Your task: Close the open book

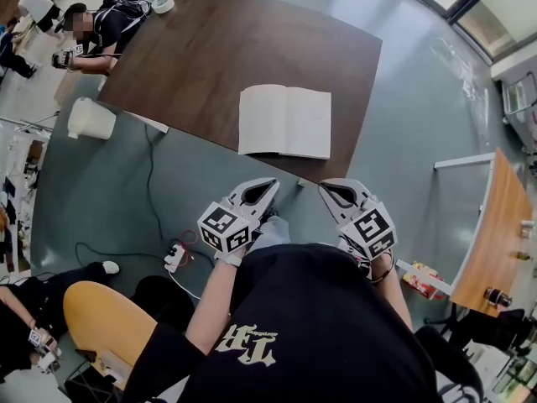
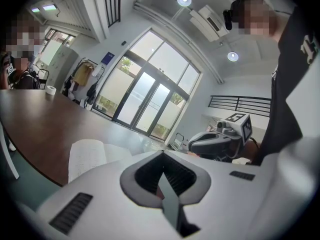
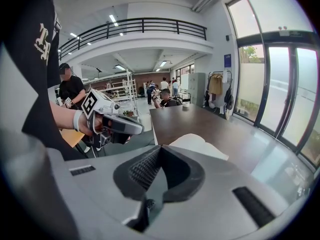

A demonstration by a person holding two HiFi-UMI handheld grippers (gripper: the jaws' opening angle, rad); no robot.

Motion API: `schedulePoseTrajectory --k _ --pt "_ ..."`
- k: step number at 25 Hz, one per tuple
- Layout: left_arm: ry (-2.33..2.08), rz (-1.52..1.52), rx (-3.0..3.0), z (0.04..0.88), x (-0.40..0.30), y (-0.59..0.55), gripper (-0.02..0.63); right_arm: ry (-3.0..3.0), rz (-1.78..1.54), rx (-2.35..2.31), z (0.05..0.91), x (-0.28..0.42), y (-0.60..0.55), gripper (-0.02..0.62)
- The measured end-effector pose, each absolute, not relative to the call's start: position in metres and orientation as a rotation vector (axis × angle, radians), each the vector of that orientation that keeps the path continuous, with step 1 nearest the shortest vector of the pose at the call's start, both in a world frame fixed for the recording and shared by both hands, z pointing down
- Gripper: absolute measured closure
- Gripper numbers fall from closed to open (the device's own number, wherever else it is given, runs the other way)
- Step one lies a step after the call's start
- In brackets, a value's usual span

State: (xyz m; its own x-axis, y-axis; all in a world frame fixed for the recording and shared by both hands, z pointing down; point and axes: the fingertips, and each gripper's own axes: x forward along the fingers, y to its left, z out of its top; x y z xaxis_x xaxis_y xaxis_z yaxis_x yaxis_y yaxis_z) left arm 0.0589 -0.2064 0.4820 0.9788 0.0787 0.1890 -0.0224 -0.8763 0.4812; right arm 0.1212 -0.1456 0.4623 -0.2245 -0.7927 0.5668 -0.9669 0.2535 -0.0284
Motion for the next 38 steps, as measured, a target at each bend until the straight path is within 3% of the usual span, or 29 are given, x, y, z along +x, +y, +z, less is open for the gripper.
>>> schedulePoseTrajectory --k 29,33,38 --pt "0.042 0.088 2.417 0.515 0.045 -0.246 0.601 -2.031 0.565 1.583 0.477 0.124 -0.159 0.606" --pt "0.034 0.08 2.369 0.527 0.047 -0.246 0.592 -2.046 0.542 1.553 0.477 0.127 -0.164 0.606" --pt "0.003 0.097 2.307 0.549 0.055 -0.249 0.532 -2.039 0.542 1.552 0.474 0.142 -0.165 0.607"
